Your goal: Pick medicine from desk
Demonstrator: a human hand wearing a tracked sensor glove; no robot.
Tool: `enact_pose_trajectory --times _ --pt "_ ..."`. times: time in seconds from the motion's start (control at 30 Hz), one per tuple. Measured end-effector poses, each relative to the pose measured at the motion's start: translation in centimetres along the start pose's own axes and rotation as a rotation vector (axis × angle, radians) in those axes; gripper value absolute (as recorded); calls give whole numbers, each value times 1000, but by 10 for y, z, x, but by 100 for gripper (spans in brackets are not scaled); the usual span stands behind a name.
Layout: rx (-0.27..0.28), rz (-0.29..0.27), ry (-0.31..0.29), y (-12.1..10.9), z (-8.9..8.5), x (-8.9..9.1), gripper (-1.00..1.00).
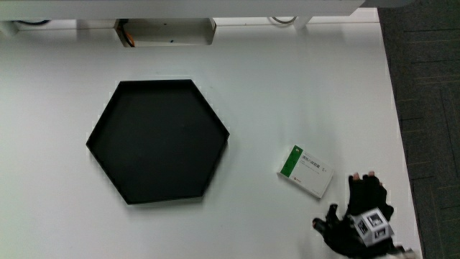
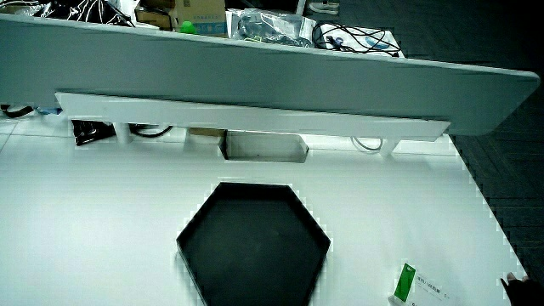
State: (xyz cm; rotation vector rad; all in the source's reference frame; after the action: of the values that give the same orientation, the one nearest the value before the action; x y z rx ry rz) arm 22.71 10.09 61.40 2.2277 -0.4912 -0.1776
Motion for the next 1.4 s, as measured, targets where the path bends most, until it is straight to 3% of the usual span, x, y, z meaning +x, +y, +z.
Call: enact_pose_trajectory --times 0.13,0.2,0.23,0.3,0.4,0.5,0.57,0.6,0.67,0.9,0.97,1.0,1.03,1.07,1.2,1.33,1.4 --pt "-10 -27 -56 31 -12 5 0" --pt "-77 -15 -60 43 -13 5 0" --pt "-85 -50 -59 52 -21 9 0" --pt "-146 -58 -47 62 -26 10 0" --pt "-221 -37 -28 70 -25 6 0" --pt "-227 -37 -35 73 -24 3 20" --pt "-263 -42 -42 76 -27 3 33" --pt "-226 -67 -69 74 -26 3 40" --pt "-248 -70 -68 74 -28 4 53" --pt "-165 -115 -162 70 -21 -1 100" --pt "-155 -126 -174 70 -22 0 100" --pt "-115 -118 -174 66 -15 -1 100" --pt "-132 -122 -183 69 -20 1 100" --pt "-99 -118 -178 65 -16 0 100" --pt "-78 -114 -182 60 -17 4 100" --pt "4 -96 -167 46 -9 6 100" --pt "76 -80 -143 34 3 3 100"
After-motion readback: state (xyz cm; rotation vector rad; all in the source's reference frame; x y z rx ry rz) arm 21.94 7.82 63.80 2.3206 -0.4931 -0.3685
